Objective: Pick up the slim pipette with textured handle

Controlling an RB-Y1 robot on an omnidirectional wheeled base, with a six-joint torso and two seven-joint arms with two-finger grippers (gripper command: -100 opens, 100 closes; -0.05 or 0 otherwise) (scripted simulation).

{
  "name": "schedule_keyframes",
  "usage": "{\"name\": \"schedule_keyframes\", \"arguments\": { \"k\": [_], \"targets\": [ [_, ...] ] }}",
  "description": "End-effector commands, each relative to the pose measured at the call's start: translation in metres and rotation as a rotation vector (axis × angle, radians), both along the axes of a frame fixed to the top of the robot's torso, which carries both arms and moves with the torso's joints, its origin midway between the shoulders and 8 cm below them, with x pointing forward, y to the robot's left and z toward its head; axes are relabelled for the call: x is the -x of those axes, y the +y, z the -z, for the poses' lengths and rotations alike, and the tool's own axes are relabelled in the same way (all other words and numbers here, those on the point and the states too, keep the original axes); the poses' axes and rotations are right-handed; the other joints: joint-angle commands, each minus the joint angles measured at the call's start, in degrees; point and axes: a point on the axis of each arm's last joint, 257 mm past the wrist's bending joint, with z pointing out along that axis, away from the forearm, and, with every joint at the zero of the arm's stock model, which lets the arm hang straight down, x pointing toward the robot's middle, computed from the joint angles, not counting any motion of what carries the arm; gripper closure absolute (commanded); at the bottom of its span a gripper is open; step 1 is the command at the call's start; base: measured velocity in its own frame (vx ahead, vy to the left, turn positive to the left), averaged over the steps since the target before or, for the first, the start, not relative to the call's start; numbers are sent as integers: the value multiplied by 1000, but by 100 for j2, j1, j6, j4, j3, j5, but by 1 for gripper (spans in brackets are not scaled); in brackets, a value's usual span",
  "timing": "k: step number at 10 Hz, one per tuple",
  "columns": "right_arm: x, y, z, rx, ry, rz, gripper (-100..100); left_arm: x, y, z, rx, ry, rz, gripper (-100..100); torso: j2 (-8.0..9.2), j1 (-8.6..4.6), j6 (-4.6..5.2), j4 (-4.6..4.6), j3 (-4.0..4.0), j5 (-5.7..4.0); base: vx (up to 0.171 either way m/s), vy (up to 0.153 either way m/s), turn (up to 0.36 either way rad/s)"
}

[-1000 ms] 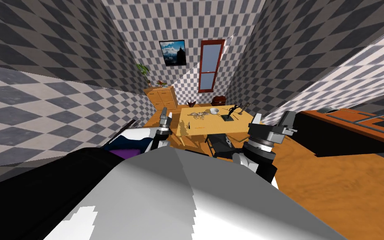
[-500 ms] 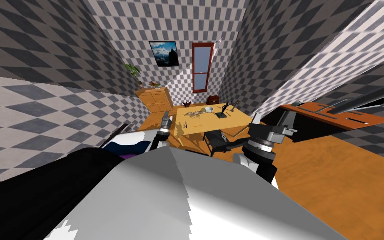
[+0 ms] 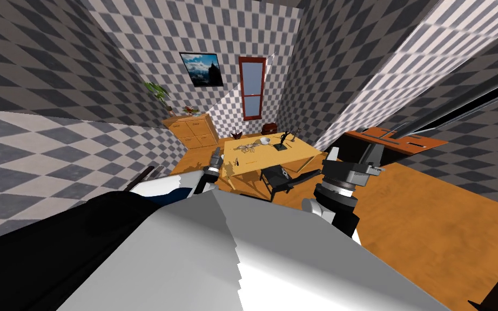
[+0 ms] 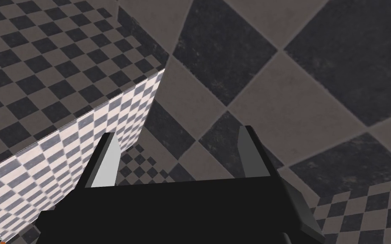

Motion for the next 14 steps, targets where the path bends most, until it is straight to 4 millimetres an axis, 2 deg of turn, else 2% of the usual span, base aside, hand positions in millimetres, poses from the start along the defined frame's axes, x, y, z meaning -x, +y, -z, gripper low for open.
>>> {"name": "schedule_keyframes", "arguments": {
  "k": [1,2,3,4,5,6,7,8,9,10,11,12,13,14],
  "targets": [
    [0,0,0,0,0,0,0,-1,10,26,9,81,-13,-100,0,0,0,0,0,0,-32,-1,-266],
    [0,0,0,0,0,0,0,-1,11,30,11,95,-13,-100,-1,2,3,0,-1,1,-24,0,-161],
    [0,0,0,0,0,0,0,-1,18,52,16,157,-23,-100,-3,3,-1,-1,-2,1,-22,-9,-304],
    [0,0,0,0,0,0,0,-1,18,56,18,174,-24,-100,-3,0,3,-1,-2,0,-18,-4,-161],
    [0,0,0,0,0,0,0,1,26,78,23,235,-32,-100,-6,2,-1,-1,-3,1,-13,-9,-299],
    [0,0,0,0,0,0,0,1,26,83,25,257,-33,-100,-7,2,3,-2,-4,0,-11,0,-142],
    [0,0,0,0,0,0,0,4,34,105,28,320,-40,-100,-9,3,-2,-2,-5,1,-8,-5,-308],
    [0,0,0,0,0,0,0,5,34,111,30,343,-41,-100,-9,3,3,-2,-5,0,-5,3,-159],
    [0,0,0,0,0,0,0,10,42,136,32,416,-48,-100,-10,5,-3,-2,-6,1,0,-2,-333],
    [0,0,0,0,0,0,0,11,42,140,34,431,-49,-100,-13,4,3,-3,-7,1,2,5,-159],
    [0,0,0,0,0,0,0,18,50,163,33,501,-55,-100,-14,8,-4,-3,-8,1,8,2,-284],
    [0,0,0,0,0,0,0,19,50,168,35,521,-55,-100,-15,9,1,-3,-8,2,8,12,-170],
    [0,0,0,0,0,0,0,28,58,189,31,582,-61,-100,-16,9,-3,-3,-9,2,15,8,-362],
    [0,0,0,0,0,0,0,30,58,195,34,606,-61,-100,-17,9,2,-4,-10,2,13,16,-177]
  ]
}}
